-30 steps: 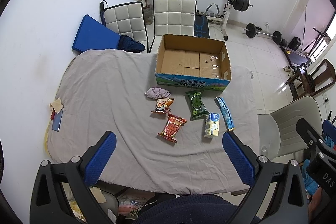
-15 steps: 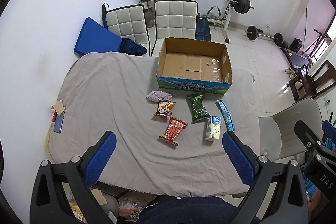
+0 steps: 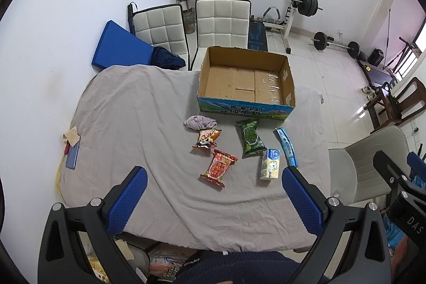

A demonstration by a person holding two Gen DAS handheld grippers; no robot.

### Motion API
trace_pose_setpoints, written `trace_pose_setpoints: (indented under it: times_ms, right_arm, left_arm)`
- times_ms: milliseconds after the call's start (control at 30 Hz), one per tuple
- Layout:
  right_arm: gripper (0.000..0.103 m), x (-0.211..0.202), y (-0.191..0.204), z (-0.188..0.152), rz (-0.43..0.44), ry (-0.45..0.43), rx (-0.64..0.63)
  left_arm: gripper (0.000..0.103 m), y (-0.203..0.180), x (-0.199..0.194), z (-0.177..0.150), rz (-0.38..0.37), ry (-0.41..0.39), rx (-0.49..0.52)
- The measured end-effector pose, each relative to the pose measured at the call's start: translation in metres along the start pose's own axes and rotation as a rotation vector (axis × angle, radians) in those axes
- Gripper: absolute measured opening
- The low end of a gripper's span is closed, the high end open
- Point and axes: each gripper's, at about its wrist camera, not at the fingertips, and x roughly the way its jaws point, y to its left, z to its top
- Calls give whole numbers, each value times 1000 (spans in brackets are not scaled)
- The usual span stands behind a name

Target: Organize soft objects

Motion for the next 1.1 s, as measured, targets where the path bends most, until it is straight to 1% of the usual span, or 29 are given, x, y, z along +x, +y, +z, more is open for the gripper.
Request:
trace_pose_setpoints:
  times_ms: [100,167,267,367,433,467,533,567,600,633,667,700,767,833,867,900,1000,1067,1100]
  right_arm:
    - [103,32,-6,1,14,59,18]
    - [103,59,-9,1,21,98,20]
    - [103,113,-11,-3,37,186,23]
    - [103,178,-7,-15,58,285,19]
    - [103,226,0,-26,61,355,12]
    - [99,248,4,-32,74,381,9]
    - [96,294,16,-46,86,440,-3]
    - [91,312,22,-53,86,468,-7]
    - [84,331,28,-61,99,500,-8]
    - [82,348,32,-67,106,526,-5]
    - [81,362,37,-74,98,550,-3]
    - [81,377,42,-80,112,570,5]
    - [81,394,49,-87,108,578,-3]
    - [76,410,54,-94,104,601,-16]
    - [68,412,53,-96,93,607,-22]
    - [62,416,51,-99,63,613,-29]
    - [55,424,27,-104,30,621,12]
    - [55,423,9,-104,34,623,66]
    - [55,421,3,-104,17,620,72]
  left_arm:
    - [103,2,24,8,9,26,-18]
    - [103,6,50,12,30,53,-35]
    - [103,10,94,13,59,116,-44]
    - [103,11,142,8,85,191,-40]
    - [103,9,171,3,109,225,-34]
    - [103,8,192,-2,120,259,-30]
    - [103,8,218,-8,127,286,-25]
    - [103,7,238,-15,148,316,-18]
    - [103,8,249,-15,150,333,-19]
    - [103,10,267,-21,152,359,-23]
    - [103,10,277,-25,155,379,-25]
    - [103,10,286,-28,153,401,-28]
    - [103,11,308,-36,146,428,-39]
    - [103,12,321,-41,136,448,-46]
    - [103,12,328,-44,131,456,-50]
    - [103,11,334,-46,127,462,-51]
    - [103,6,353,-53,109,488,-48]
    - [103,3,367,-58,74,510,-51]
    - [103,1,373,-60,56,520,-49]
